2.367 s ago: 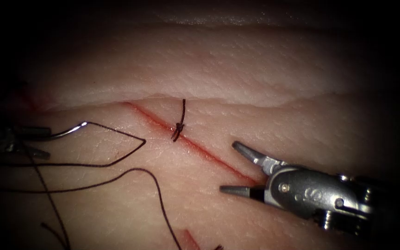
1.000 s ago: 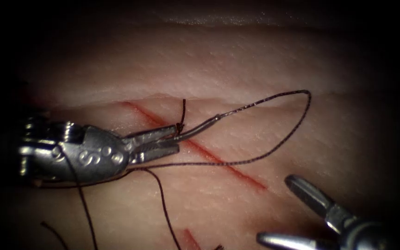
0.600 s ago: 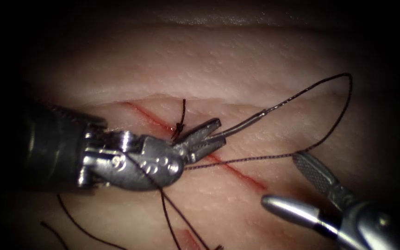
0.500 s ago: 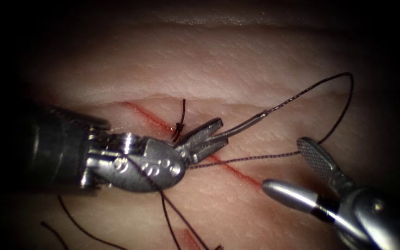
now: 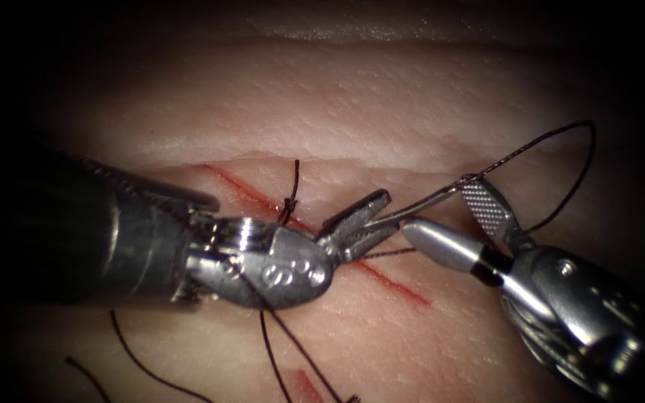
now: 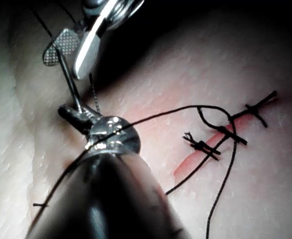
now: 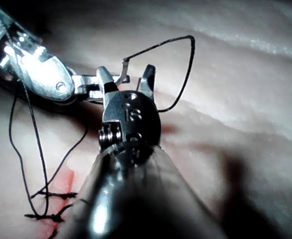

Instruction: Wound Closure

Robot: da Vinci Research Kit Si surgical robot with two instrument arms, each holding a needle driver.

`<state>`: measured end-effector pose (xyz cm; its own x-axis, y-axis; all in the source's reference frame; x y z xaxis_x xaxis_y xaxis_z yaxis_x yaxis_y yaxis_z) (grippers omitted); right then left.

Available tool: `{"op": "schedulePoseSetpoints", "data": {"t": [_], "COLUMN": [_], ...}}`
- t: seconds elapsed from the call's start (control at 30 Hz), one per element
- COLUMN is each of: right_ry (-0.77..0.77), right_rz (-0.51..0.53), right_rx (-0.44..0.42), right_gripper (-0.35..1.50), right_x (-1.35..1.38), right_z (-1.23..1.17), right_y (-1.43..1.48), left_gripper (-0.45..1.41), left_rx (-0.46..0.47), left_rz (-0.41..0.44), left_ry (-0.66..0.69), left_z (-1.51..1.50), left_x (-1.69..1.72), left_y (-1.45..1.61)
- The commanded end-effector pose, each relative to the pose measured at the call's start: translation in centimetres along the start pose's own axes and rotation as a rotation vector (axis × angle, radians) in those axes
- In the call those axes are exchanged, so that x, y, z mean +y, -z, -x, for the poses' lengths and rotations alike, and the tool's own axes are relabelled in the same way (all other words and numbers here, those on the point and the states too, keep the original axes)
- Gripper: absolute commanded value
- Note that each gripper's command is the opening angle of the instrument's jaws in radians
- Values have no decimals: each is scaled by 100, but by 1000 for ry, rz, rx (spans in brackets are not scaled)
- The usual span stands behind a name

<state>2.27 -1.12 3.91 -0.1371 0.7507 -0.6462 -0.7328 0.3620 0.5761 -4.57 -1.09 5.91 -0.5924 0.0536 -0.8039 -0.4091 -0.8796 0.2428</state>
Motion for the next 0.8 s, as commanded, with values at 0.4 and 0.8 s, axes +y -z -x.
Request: {"op": "schedulePoseSetpoints", "data": {"t": [0.4, 0.8], "right_ry": [-16, 232], "right_rz": [109, 127], "right_rx": [-22, -17], "right_gripper": [-35, -35], "right_x": [-13, 27], "right_z": [13, -8], "right_y": [-24, 5], "left_gripper": [7, 100], "left_rx": [14, 284], "left_rz": [0, 233], "left_ry": [7, 253], "left_z": [0, -85], "left_x": [10, 52], "left_y": [-13, 106]}}
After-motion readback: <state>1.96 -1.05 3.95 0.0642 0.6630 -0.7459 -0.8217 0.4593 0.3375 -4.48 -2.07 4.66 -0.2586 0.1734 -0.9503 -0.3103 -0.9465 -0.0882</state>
